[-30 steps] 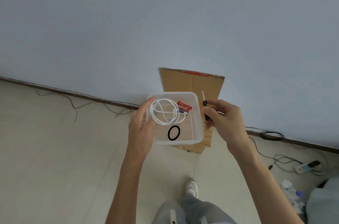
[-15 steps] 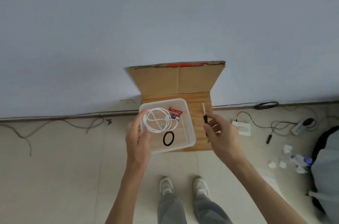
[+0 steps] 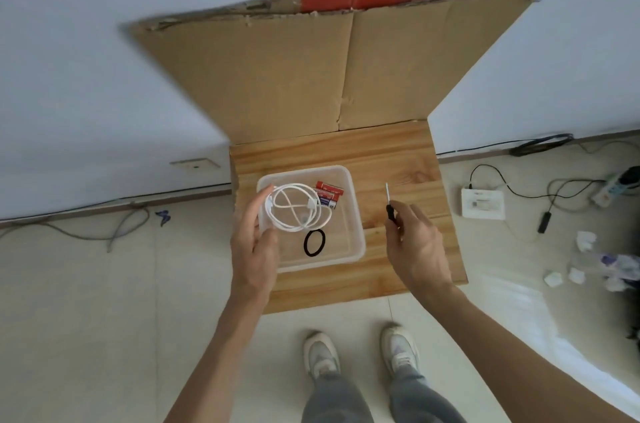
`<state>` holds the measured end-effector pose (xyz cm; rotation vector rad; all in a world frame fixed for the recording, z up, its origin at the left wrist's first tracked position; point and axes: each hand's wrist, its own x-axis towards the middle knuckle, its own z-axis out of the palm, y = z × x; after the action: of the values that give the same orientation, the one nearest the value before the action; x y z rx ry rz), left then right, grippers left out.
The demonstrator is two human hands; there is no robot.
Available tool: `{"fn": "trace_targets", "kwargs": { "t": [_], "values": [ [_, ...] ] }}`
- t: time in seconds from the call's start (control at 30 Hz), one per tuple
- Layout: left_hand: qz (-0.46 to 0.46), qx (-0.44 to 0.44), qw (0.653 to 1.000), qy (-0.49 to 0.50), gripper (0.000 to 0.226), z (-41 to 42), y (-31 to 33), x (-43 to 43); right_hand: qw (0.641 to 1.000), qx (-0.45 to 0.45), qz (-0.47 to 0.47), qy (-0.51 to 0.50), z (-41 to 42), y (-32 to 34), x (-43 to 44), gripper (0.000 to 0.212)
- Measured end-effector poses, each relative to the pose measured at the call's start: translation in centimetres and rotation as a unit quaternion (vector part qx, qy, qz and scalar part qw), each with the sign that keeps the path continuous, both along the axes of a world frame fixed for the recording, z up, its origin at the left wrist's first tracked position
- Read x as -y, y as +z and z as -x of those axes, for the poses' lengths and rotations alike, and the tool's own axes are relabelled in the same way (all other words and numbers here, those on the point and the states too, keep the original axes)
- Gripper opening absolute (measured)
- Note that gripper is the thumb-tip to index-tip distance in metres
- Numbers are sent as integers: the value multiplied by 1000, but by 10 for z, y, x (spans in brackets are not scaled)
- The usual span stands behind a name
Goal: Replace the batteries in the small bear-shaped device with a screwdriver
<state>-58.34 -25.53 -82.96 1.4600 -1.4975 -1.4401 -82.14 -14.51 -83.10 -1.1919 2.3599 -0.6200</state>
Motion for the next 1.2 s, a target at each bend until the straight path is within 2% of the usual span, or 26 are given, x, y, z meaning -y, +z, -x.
{"fn": "trace_targets", "kwargs": {
  "t": [0.2, 0.37, 0.57, 0.77, 0.93, 1.07, 1.2],
  "values": [
    [-1, 22, 1000, -5, 72, 3, -37, -5, 999, -29, -28, 8, 10, -48, -2, 27],
    [8, 55, 998, 13, 71, -2, -51, -10, 999, -42, -23, 26, 13, -58, -2, 26],
    [39, 88, 995, -8, 70, 4, -59, -16, 998, -50, -11, 48, 15, -65, -5, 27],
    [33, 117, 992, -16, 71, 4, -56, -19, 997, -53, -8, 59, 13, -65, -7, 25],
    [11, 146, 987, -67, 62, -1, -57, -13, 990, -82, -54, 101, 14, -63, -8, 26],
    [-3, 185, 975, -122, 78, -7, -40, -11, 989, -78, -54, 110, 14, -47, -14, 36],
    [-25, 210, 973, -92, 79, -16, -8, -19, 987, -89, -67, 113, 15, -11, -21, 38]
  ]
}}
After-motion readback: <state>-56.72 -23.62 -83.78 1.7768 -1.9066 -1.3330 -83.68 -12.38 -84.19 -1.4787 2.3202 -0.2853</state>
